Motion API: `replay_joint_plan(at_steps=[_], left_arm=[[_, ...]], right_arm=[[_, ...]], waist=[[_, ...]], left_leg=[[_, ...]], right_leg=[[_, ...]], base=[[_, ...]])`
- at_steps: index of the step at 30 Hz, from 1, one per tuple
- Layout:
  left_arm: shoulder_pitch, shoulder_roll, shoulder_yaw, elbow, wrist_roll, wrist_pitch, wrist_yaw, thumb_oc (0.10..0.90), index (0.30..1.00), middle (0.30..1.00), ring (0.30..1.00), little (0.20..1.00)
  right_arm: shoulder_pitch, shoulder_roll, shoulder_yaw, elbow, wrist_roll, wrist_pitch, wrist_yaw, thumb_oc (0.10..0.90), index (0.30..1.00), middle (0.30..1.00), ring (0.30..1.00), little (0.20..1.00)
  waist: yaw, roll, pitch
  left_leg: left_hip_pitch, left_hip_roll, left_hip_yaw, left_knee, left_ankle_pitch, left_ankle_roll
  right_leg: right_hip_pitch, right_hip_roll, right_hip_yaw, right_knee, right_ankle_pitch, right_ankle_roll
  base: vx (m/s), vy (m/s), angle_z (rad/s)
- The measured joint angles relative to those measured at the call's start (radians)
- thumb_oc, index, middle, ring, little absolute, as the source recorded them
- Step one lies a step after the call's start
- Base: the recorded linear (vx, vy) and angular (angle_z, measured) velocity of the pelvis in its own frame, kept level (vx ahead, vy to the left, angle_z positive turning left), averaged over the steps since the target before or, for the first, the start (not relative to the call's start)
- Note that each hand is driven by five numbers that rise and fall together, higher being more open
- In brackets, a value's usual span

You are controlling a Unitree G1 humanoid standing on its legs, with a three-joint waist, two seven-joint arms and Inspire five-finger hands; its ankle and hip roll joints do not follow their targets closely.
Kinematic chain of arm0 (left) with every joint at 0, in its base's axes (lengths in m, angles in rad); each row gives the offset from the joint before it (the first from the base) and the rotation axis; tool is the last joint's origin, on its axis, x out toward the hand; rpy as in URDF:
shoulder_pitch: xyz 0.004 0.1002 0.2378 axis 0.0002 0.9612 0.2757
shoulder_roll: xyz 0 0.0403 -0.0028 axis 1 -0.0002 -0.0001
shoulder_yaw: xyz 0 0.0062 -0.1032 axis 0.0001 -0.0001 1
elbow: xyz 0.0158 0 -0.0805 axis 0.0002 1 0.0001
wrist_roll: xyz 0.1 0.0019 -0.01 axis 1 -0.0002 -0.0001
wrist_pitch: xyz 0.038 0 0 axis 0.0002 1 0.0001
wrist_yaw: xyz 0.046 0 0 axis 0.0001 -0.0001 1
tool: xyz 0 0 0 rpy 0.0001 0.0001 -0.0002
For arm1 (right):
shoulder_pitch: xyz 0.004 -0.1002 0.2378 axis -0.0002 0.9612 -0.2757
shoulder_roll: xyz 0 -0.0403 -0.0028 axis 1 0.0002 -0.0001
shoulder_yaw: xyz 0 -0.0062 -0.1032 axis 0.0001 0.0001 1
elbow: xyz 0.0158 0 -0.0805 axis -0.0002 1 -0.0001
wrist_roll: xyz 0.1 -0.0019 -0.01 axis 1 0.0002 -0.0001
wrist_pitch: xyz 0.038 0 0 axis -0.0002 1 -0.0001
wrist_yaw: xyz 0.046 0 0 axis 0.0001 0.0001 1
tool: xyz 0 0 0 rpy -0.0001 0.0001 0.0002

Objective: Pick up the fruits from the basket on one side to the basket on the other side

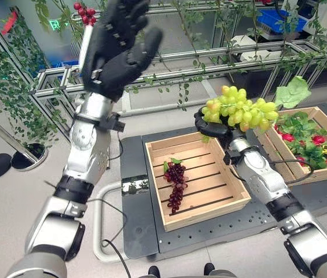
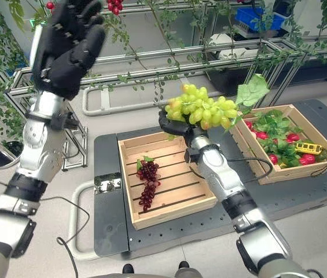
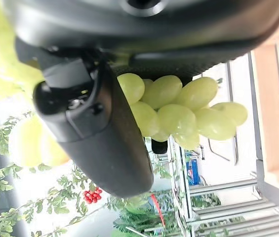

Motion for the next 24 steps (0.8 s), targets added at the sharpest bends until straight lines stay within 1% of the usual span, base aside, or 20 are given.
replay_joint_plan(at_steps=[1,2,3,5,6,10,13,15,16,17,18,19,20,21,22,23,24], left_arm=[[0.091,-0.037,0.048,-0.063,0.043,-0.005,0.015,0.8,0.9,0.9,0.9,0.9],[0.164,-0.059,0.063,-0.093,0.066,-0.014,0.032,0.8,0.9,0.9,0.9,0.9],[0.217,-0.071,0.063,-0.102,0.087,-0.013,0.046,0.8,0.9,0.9,0.9,0.9],[0.28,-0.083,0.062,-0.102,0.119,-0.011,0.055,0.8,0.9,0.9,0.9,0.9],[0.317,-0.103,0.061,-0.102,0.122,-0.011,0.052,0.8,0.9,0.9,0.9,0.9],[0.413,-0.138,0.064,-0.103,0.113,0.001,0.031,0.8,0.9,0.9,0.9,0.9],[0.5,-0.146,0.063,-0.102,0.111,0.036,0.016,0.8,0.9,0.9,0.9,0.9],[0.533,-0.17,0.069,-0.1,0.061,0.044,0.002,0.8,0.9,0.9,0.9,0.9],[0.549,-0.206,0.085,-0.099,0.024,0.043,-0.002,0.8,0.9,0.9,0.9,0.9],[0.552,-0.224,0.095,-0.096,0.008,0.043,0.0,0.8,0.9,0.9,0.9,0.9],[0.555,-0.236,0.104,-0.088,-0.022,0.043,0.006,0.8,0.9,0.9,0.9,0.9],[0.57,-0.234,0.124,-0.09,-0.028,0.031,0.003,0.8,0.9,0.9,0.9,0.9],[0.58,-0.235,0.131,-0.09,-0.028,0.02,0.003,0.8,0.9,0.9,0.9,0.9],[0.588,-0.231,0.141,-0.089,-0.027,0.006,0.011,0.8,0.9,0.9,0.9,0.9],[0.581,-0.212,0.14,-0.087,-0.024,0.005,0.025,0.8,0.9,0.9,0.9,0.9],[0.557,-0.206,0.137,-0.076,-0.024,0.005,0.042,0.8,0.9,0.9,0.9,0.9],[0.534,-0.208,0.132,-0.064,-0.024,0.005,0.051,0.8,0.9,0.9,0.9,0.9]], right_arm=[[0.074,0.002,-0.045,-0.083,-0.035,-0.011,0.006,0.4,0.3,0.3,0.3,0.3],[0.128,-0.001,-0.065,-0.129,-0.061,-0.035,0.01,0.4,0.3,0.3,0.3,0.3],[0.161,-0.005,-0.087,-0.154,-0.073,-0.036,0.024,0.4,0.3,0.3,0.3,0.3],[0.186,-0.008,-0.109,-0.161,-0.073,-0.045,0.044,0.4,0.3,0.3,0.3,0.3],[0.212,-0.013,-0.131,-0.172,-0.073,-0.049,0.059,0.4,0.3,0.3,0.3,0.3],[0.255,-0.022,-0.163,-0.193,-0.093,-0.062,0.095,0.4,0.3,0.3,0.3,0.3],[0.279,-0.029,-0.183,-0.203,-0.101,-0.078,0.125,0.4,0.3,0.3,0.3,0.3],[0.282,-0.043,-0.184,-0.203,-0.099,-0.083,0.132,0.4,0.3,0.3,0.3,0.3],[0.283,-0.043,-0.184,-0.203,-0.099,-0.084,0.134,0.4,0.3,0.3,0.3,0.3],[0.283,-0.044,-0.184,-0.203,-0.099,-0.085,0.136,0.4,0.3,0.3,0.3,0.3],[0.283,-0.041,-0.184,-0.203,-0.097,-0.084,0.142,0.4,0.3,0.3,0.3,0.3],[0.284,-0.028,-0.181,-0.207,-0.097,-0.087,0.149,0.4,0.3,0.3,0.3,0.3],[0.285,-0.027,-0.179,-0.21,-0.097,-0.089,0.152,0.4,0.3,0.3,0.3,0.3],[0.289,-0.018,-0.179,-0.209,-0.097,-0.103,0.156,0.4,0.3,0.3,0.3,0.3],[0.304,0.013,-0.181,-0.207,-0.091,-0.111,0.153,0.4,0.3,0.3,0.3,0.3],[0.314,0.039,-0.181,-0.201,-0.089,-0.124,0.147,0.4,0.3,0.3,0.3,0.3],[0.319,0.043,-0.176,-0.2,-0.09,-0.127,0.147,0.4,0.3,0.3,0.3,0.3]], waist=[[0.002,0.003,-0.002],[0.006,0.002,-0.002],[0.013,0.002,-0.002],[0.019,0.002,-0.002],[0.021,0.001,-0.002],[0.026,-0.005,-0.006],[0.028,-0.015,-0.009],[0.041,-0.019,-0.009],[0.051,-0.021,-0.009],[0.06,-0.022,-0.009],[0.081,-0.026,-0.008],[0.095,-0.044,-0.005],[0.108,-0.045,-0.005],[0.109,-0.031,-0.004],[0.095,-0.041,0.003],[0.088,-0.054,0.009],[0.08,-0.059,0.013]], left_leg=[[0.0,0.0,0.0,0.0,-0.001,0.0],[-0.001,0.001,0.001,0.0,-0.001,0.0],[-0.001,0.001,0.002,0.0,-0.001,0.0],[-0.001,0.002,0.002,0.0,0.0,-0.001],[-0.001,0.003,0.0,0.0,0.001,-0.002],[-0.001,0.008,-0.006,0.0,0.003,-0.005],[-0.002,0.016,-0.013,0.0,0.006,-0.009],[-0.002,0.016,-0.032,0.0,0.008,-0.012],[-0.002,0.018,-0.056,0.001,0.008,-0.012],[-0.003,0.018,-0.067,0.003,0.008,-0.013],[-0.017,0.017,-0.085,0.033,0.0,-0.023],[-0.065,-0.014,-0.124,0.118,-0.051,0.005],[-0.073,-0.036,-0.163,0.123,-0.067,0.025],[-0.067,-0.051,-0.185,0.094,-0.071,0.028],[-0.052,-0.063,-0.176,0.067,-0.05,0.026],[-0.057,-0.071,-0.175,0.069,-0.047,0.032],[-0.06,-0.08,-0.165,0.067,-0.044,0.039]], right_leg=[[-0.001,-0.001,0.003,0.0,-0.001,-0.001],[-0.002,0.001,0.004,0.0,-0.001,-0.001],[-0.003,0.002,0.004,0.0,-0.001,-0.001],[-0.003,0.002,0.004,0.0,-0.001,-0.001],[0.0,0.003,0.003,-0.001,-0.001,-0.002],[0.003,0.01,0.0,0.0,-0.003,-0.004],[0.004,0.02,0.0,-0.001,-0.005,-0.01],[0.001,0.026,0.006,-0.002,-0.003,-0.013],[-0.01,0.028,0.015,-0.004,-0.002,-0.016],[-0.015,0.028,0.026,-0.004,-0.001,-0.017],[-0.032,0.031,0.049,0.005,0.007,-0.02],[-0.06,0.012,0.094,0.019,0.01,-0.015],[-0.071,0.006,0.117,0.028,0.013,-0.012],[-0.101,0.015,0.14,0.053,0.019,-0.007],[-0.111,0.014,0.135,0.058,0.025,-0.002],[-0.121,0.001,0.132,0.058,0.03,0.007],[-0.123,-0.011,0.133,0.047,0.039,0.015]], base=[[0.03,-0.058,-0.02],[0.04,-0.092,-0.03],[0.02,-0.073,-0.03],[0.01,-0.104,0.0],[0.0,-0.128,0.06],[-0.03,-0.153,0.04],[-0.1,-0.07,0.04],[-0.16,-0.003,-0.08],[-0.22,0.069,-0.21],[-0.35,0.16,-0.41],[-0.5,0.306,-0.58],[-0.39,0.262,-0.75],[-0.4,0.276,-0.89],[-0.34,0.146,-0.68],[-0.39,0.144,-0.62],[-0.3,0.076,-0.32],[-0.19,0.071,-0.28]])
